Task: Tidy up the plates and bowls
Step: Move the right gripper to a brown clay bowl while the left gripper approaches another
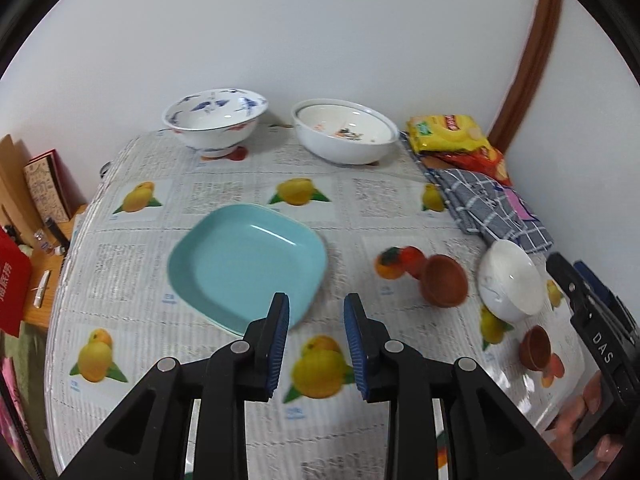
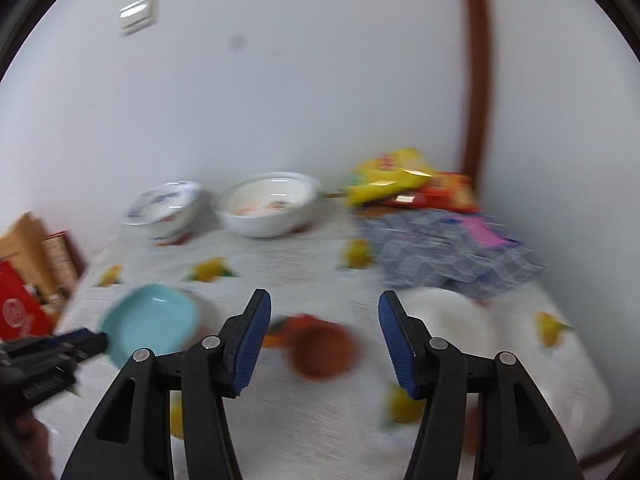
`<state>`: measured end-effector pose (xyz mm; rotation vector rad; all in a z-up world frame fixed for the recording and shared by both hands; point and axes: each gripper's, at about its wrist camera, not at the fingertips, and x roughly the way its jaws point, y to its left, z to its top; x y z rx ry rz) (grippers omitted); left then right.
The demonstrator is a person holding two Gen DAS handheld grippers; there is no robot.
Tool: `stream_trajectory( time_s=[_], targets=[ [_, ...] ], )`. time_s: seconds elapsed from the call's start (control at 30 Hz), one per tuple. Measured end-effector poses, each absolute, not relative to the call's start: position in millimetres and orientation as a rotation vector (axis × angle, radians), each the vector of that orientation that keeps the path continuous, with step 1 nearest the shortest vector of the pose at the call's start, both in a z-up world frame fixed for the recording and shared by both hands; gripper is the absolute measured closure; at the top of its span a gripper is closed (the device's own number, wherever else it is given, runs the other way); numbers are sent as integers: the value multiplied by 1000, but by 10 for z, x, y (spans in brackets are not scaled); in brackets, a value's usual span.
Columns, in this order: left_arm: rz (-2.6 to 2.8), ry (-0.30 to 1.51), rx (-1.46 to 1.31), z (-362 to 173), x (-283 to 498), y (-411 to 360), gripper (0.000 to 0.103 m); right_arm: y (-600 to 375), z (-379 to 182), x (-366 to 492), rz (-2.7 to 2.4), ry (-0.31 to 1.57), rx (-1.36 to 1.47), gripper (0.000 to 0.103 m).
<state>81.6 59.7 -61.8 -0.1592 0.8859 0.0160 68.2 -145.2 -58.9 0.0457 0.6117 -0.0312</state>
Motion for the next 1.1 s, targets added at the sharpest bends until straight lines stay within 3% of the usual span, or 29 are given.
stream_trajectory(
  time_s=[0.23, 0.67, 0.73, 0.9, 1.0, 1.1],
  targets=[
    [-28, 887, -111, -629, 682, 119, 76, -2369, -920, 365, -143, 717, 267, 45],
    [-65, 984, -130, -914, 873, -207, 76, -2914, -1392, 292, -210, 828, 365, 46],
    [-70, 1004, -134, -987, 930, -249, 76, -2944, -1431, 286, -191, 848, 373, 50],
    [-87, 1034, -139, -1103, 1068, -345, 76, -2929, -1514, 299, -187, 871, 345, 51],
    [-83, 1029, -138, -1124, 1144, -378, 76, -2993, -1632, 336, -228, 906, 369, 57],
    [-82, 1028, -155, -1159, 1250, -397, 70, -3024, -1723, 367, -226, 938, 389, 61]
  ],
)
